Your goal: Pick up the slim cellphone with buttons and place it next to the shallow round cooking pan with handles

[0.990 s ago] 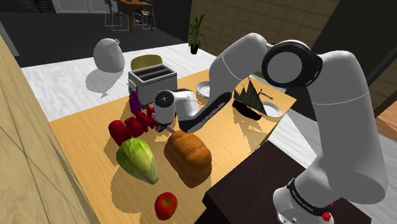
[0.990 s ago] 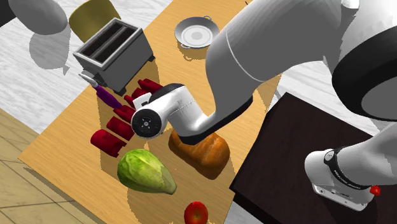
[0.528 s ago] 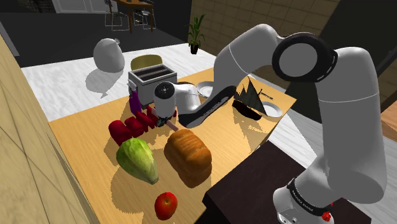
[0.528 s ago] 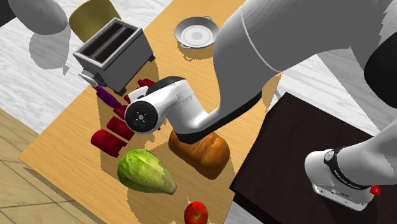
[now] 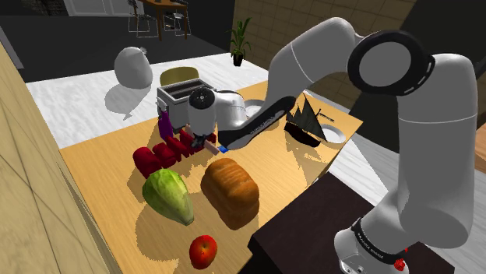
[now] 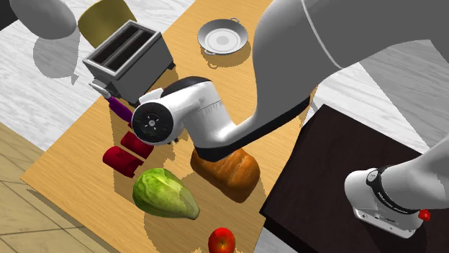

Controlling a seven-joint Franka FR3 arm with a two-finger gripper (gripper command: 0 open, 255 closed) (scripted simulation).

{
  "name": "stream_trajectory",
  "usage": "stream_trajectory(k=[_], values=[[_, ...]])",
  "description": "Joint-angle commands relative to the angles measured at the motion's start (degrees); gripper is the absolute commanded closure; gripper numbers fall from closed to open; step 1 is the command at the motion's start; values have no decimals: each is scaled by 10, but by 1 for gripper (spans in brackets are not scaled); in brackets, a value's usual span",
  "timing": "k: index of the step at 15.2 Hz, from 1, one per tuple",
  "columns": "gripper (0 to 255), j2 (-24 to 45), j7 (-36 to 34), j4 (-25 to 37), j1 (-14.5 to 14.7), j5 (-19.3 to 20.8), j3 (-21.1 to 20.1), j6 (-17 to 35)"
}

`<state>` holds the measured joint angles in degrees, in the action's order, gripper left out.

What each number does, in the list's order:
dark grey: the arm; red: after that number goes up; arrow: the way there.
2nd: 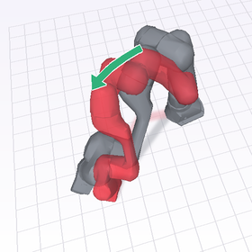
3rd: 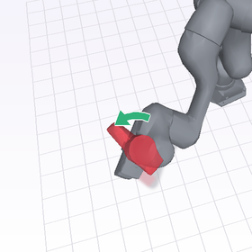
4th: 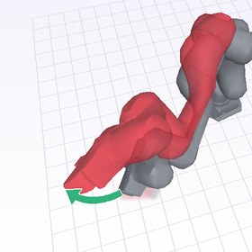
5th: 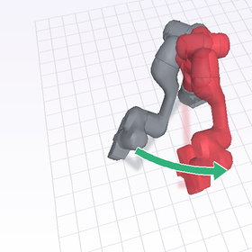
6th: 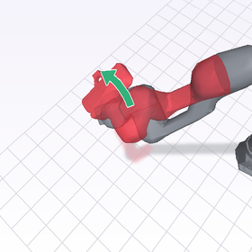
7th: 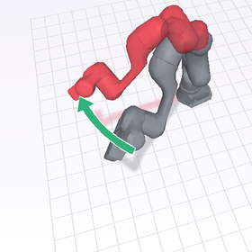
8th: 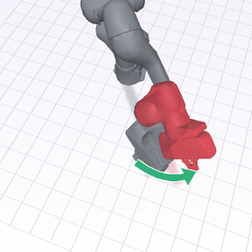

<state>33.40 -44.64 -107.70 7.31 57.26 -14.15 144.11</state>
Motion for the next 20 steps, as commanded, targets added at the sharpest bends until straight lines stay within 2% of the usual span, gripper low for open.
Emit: stream_trajectory(k=[1,20], values=[[255,-13,13,-3,-5,-12,-6,-7],[255,-112,114,-8,-36,-110,-53,-76]])
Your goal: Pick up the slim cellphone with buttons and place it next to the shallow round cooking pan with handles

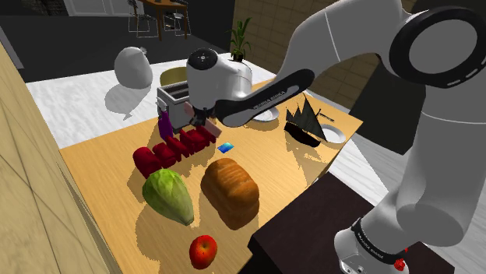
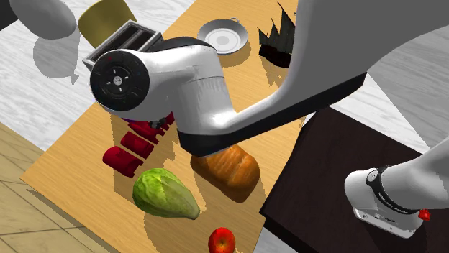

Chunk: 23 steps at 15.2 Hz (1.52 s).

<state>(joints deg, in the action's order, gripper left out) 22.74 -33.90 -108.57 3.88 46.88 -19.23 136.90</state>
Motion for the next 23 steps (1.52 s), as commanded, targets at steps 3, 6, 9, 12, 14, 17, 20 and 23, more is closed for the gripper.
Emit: stream_trajectory(k=[3,6,9,12,14,17,20,23], values=[[255,-17,20,3,-5,-19,-8,-15],[255,-43,47,-35,-38,-24,2,18],[255,-64,78,-67,-70,-29,12,50],[255,-80,113,-93,-101,-36,23,80],[255,-89,138,-107,-121,-41,31,99],[255,-99,178,-123,-152,-51,43,126],[255,-103,223,-134,-182,-64,55,151],[255,-104,271,-139,-213,-80,65,173]])
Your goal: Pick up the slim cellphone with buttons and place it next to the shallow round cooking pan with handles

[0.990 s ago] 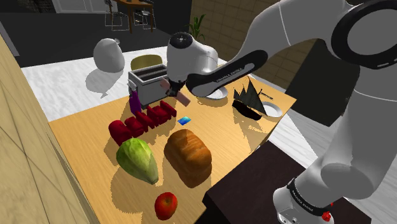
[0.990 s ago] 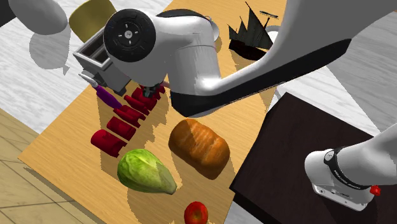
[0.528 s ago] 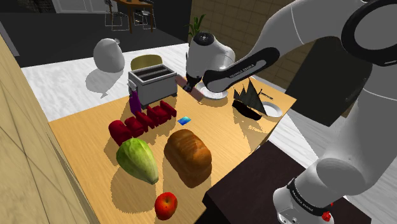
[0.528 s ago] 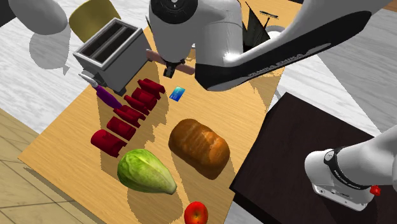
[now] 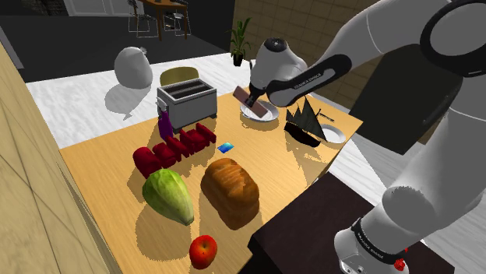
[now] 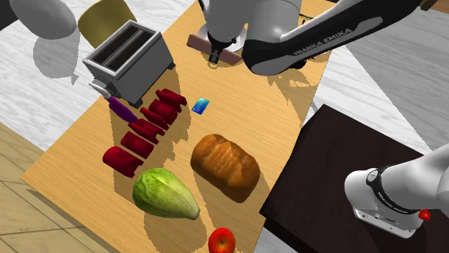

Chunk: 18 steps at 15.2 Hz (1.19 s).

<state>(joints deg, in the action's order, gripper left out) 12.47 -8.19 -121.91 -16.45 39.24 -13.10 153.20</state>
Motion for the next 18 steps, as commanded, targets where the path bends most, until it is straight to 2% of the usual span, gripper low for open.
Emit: stream_trajectory(k=[1,12,18], values=[[255,-1,31,-6,-20,-9,7,17],[255,34,231,27,-139,-99,17,62],[255,66,192,25,-123,-58,40,95]])
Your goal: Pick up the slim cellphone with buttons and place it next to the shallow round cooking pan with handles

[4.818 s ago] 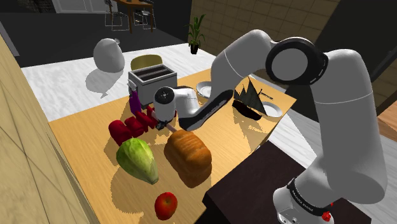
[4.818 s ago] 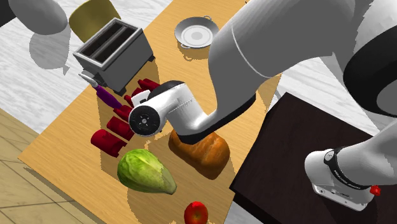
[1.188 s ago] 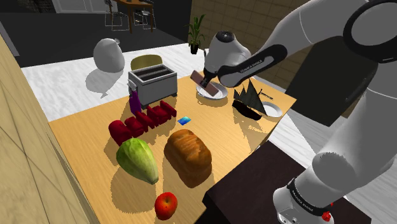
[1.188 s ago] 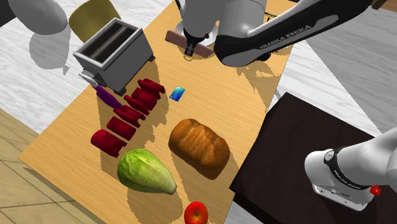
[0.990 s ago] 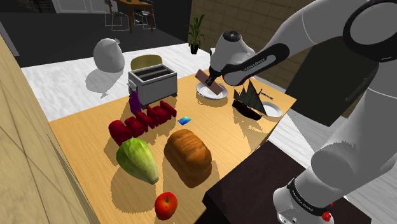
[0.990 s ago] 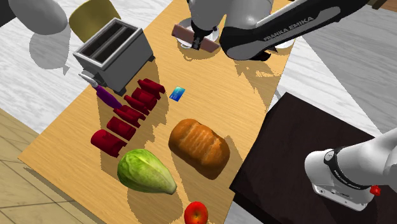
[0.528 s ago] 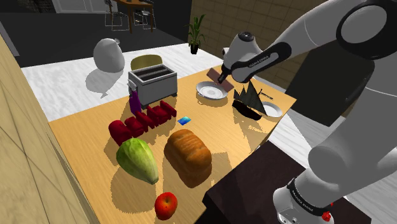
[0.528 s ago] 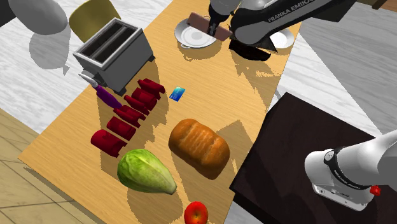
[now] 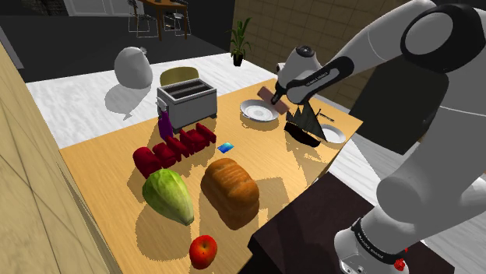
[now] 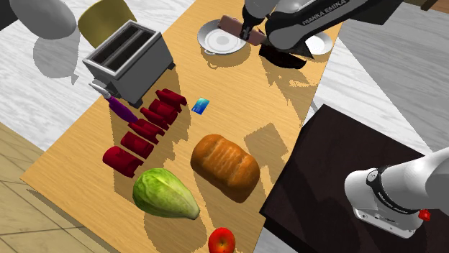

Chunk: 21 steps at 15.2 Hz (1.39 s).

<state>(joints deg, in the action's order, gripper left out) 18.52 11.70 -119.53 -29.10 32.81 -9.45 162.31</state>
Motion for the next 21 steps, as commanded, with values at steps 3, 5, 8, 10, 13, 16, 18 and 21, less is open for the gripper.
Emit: stream_trajectory(k=[3,5,8,10,13,16,18,21], values=[[255,23,-27,2,14,27,18,21],[255,34,-41,3,22,41,29,31],[255,52,-61,6,34,61,45,47],[255,65,-75,8,43,74,57,58],[255,84,-95,13,57,92,75,74],[255,104,-116,19,72,109,95,90],[255,118,-129,24,82,119,108,101],[255,139,-148,32,99,133,128,117]])
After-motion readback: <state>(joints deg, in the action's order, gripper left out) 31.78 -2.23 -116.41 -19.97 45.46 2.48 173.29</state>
